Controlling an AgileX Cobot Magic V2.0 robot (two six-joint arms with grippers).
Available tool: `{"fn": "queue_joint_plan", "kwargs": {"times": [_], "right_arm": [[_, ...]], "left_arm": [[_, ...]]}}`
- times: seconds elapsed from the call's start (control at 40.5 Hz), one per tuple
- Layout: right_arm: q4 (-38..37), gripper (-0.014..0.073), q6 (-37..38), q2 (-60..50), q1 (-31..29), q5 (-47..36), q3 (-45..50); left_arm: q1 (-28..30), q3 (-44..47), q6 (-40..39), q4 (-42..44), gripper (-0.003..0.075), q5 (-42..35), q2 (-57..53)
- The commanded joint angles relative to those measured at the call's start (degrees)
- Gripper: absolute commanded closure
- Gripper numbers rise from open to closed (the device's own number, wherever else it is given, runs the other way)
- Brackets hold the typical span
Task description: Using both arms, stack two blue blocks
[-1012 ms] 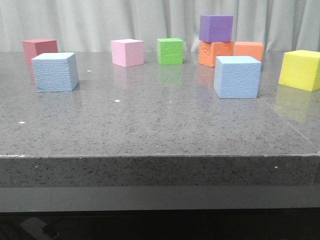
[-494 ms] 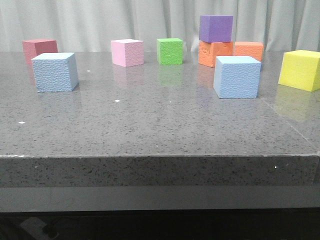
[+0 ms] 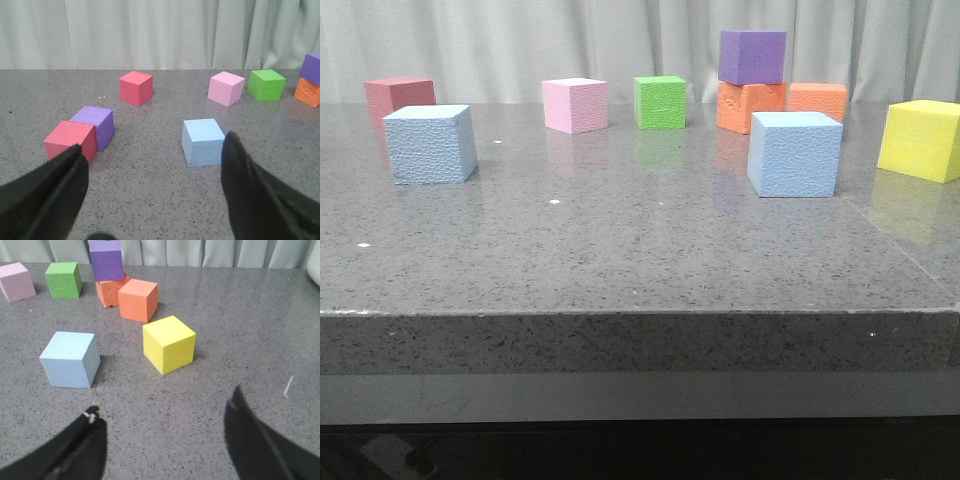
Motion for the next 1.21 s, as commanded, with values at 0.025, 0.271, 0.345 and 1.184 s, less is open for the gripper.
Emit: {"fn": "queue_joint_plan", "kwargs": {"times": [0.025, 0.271, 0.345, 1.184], "right_arm": [[2.3, -0.0007, -1.3, 2.9, 0.0, -0.7, -5.0], [18.5, 0.0009, -18.0, 14.5, 3.1, 14.6, -15.5], [23.3, 0.0009, -22.6, 18.3, 5.1, 17.7, -18.1], [-21.5, 0.0009, 25.6, 62.0, 28.8, 25.2, -54.5]], "left_arm": [[0.2, -1.5, -0.4, 0.0, 0.0176, -4.7, 0.7], [0.2, -1.5, -0.4, 0.0, 0.0176, -4.7, 0.7], [0.2, -1.5, -0.4, 0.0, 0.0176, -4.7, 0.7], [0.2, -1.5, -0.4, 0.0, 0.0176, -4.7, 0.7]]}}
